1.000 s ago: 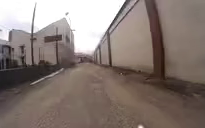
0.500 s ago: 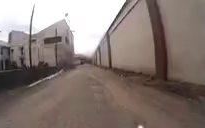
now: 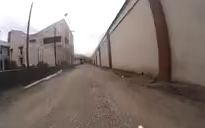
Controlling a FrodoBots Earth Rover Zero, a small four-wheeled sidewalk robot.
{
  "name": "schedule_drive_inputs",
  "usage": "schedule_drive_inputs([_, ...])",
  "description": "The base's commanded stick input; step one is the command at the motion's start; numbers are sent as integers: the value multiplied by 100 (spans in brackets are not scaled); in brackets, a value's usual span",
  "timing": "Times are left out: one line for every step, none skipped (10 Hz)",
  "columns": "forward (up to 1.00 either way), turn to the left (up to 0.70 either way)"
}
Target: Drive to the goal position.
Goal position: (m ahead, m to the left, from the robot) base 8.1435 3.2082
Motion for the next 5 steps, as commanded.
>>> schedule_drive_inputs([30,0])
schedule_drive_inputs([30,0])
schedule_drive_inputs([30,0])
schedule_drive_inputs([30,0])
schedule_drive_inputs([30,0])
